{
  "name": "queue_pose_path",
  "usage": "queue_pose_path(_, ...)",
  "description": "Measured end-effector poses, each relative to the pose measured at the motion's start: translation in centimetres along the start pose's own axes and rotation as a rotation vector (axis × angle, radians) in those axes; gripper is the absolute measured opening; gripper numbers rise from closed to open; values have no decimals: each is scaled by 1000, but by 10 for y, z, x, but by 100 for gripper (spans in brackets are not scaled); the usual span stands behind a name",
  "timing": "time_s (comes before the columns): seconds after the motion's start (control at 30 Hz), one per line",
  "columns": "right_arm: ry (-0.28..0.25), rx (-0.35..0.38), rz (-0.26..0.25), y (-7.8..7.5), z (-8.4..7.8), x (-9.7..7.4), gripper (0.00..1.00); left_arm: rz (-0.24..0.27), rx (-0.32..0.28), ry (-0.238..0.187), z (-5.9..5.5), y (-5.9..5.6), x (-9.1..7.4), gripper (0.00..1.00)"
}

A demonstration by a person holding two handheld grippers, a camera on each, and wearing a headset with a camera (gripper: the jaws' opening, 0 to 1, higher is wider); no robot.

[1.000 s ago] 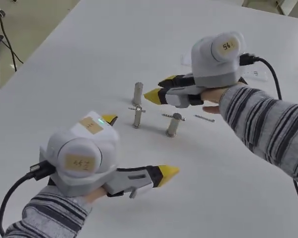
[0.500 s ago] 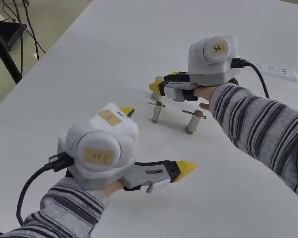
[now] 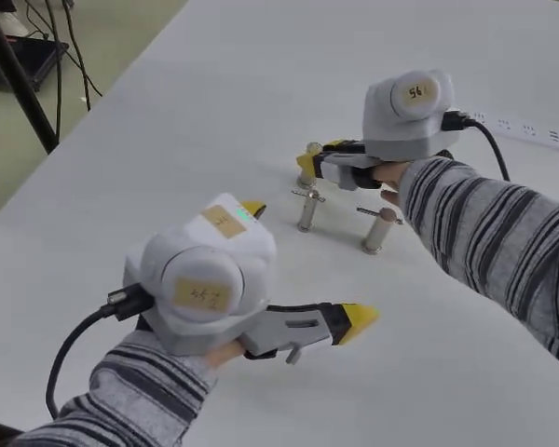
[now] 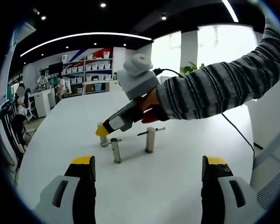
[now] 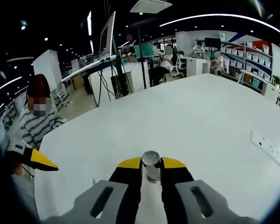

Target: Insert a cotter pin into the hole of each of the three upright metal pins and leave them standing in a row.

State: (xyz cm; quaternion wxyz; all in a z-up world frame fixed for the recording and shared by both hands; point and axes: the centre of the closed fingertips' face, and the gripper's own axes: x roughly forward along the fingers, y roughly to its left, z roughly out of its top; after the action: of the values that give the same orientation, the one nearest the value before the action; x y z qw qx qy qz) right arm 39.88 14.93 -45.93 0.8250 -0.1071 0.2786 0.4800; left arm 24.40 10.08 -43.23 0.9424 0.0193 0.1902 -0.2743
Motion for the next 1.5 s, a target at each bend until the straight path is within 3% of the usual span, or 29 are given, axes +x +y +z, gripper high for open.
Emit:
queue_pose_path(0.27, 18, -37, 11, -2, 1, -5, 8, -6, 7, 11, -2, -3, 2, 93)
queue_pose_path(0.43, 10, -43, -9, -11, 9, -16, 8, -11, 13, 13, -2, -5, 2, 93)
queue_pose_path(0.6, 28, -73, -41, -22, 5, -35, 8, -10, 23, 10, -1, -5, 2, 93)
queue_pose_path(0.97, 74, -47, -127, -39, -26, -92, 8, -24, 40, 5, -1, -9, 1, 98)
queue_pose_path(1.23, 105, -24, -167, -38, -53, -126, 8, -31, 41, 6, -1, -10, -1, 99)
queue_pose_path(1.3, 109, -11, -176, -44, -61, -135, 8, -29, 46, 10, -2, -10, -1, 99)
queue_pose_path(1.5, 113, 27, -197, -36, -77, -154, 8, -30, 48, 10, -3, -11, -3, 99)
